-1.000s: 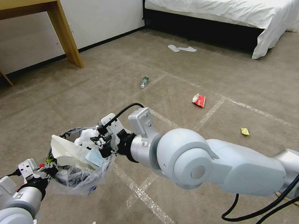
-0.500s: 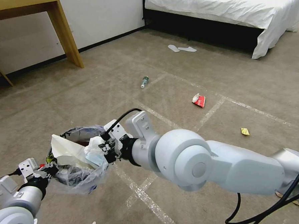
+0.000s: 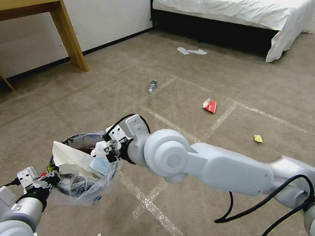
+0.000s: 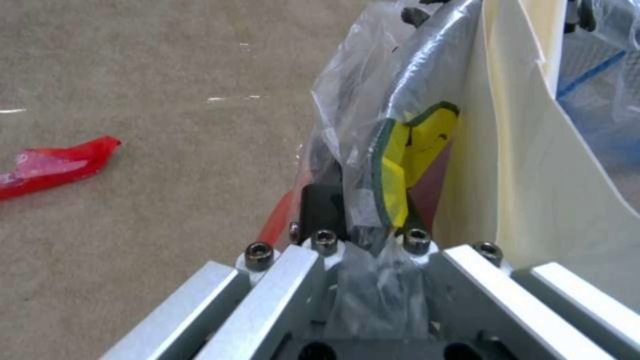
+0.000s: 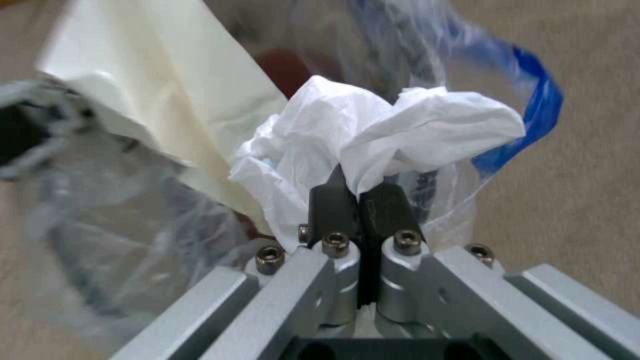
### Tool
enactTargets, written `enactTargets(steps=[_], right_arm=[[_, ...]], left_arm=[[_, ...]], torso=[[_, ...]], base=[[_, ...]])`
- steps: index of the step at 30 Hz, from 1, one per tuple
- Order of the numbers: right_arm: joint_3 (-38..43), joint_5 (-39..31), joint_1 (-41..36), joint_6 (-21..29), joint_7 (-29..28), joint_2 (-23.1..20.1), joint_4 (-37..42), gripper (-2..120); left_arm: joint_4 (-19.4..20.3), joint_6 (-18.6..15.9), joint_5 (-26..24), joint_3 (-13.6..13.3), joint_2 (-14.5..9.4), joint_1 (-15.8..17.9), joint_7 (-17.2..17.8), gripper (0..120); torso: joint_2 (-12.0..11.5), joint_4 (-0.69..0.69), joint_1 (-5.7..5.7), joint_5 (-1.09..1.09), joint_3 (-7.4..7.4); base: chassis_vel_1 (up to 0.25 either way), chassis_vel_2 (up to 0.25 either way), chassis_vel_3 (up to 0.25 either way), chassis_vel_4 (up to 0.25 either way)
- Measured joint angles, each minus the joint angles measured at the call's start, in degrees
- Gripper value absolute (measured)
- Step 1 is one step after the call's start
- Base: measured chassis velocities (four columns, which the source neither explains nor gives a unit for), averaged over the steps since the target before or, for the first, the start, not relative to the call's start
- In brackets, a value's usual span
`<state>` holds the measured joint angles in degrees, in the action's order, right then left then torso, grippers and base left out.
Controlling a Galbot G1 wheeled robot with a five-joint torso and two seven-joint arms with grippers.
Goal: Pick up the trash bin and place the garbage on the floor into it.
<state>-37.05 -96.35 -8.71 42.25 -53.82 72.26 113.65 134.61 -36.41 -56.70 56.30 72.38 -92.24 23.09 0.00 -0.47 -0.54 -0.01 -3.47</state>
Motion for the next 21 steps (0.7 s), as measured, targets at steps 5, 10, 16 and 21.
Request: enactTargets(steps=[5, 10, 16, 21], right_arm=[[-1.4, 1.9, -1.1, 0.0, 0.5, 1.1, -2.9, 0], [-2.7, 3.8, -1.6, -0.1, 1.7, 2.0, -5.5, 0], [-5.1, 4.2, -1.1, -0.1, 1.4, 3.1, -5.2, 0], [-7.0, 4.0, -0.2, -0.1, 0.9, 3.5, -4.9, 0]], left_arm=[[0.0, 0.0, -0.1, 0.2, 0.0, 0.1, 0.0, 0], [-0.1, 0.0, -0.1, 0.1, 0.0, 0.3, 0.0, 0], [-0.9, 0.0, -0.2, -0.2, -0.1, 1.2, 0.0, 0], [-1.2, 0.0, -0.2, -0.5, 0.0, 1.7, 0.0, 0]], torso=[[0.0, 0.00, 0.00, 0.00, 0.00], [0.0, 0.00, 0.00, 0.00, 0.00], [0.0, 0.00, 0.00, 0.00, 0.00], [0.0, 0.00, 0.00, 0.00, 0.00]], base=[[0.000, 0.000, 0.000, 0.000], [0.000, 0.000, 0.000, 0.000], [0.000, 0.000, 0.000, 0.000], [0.000, 0.000, 0.000, 0.000]])
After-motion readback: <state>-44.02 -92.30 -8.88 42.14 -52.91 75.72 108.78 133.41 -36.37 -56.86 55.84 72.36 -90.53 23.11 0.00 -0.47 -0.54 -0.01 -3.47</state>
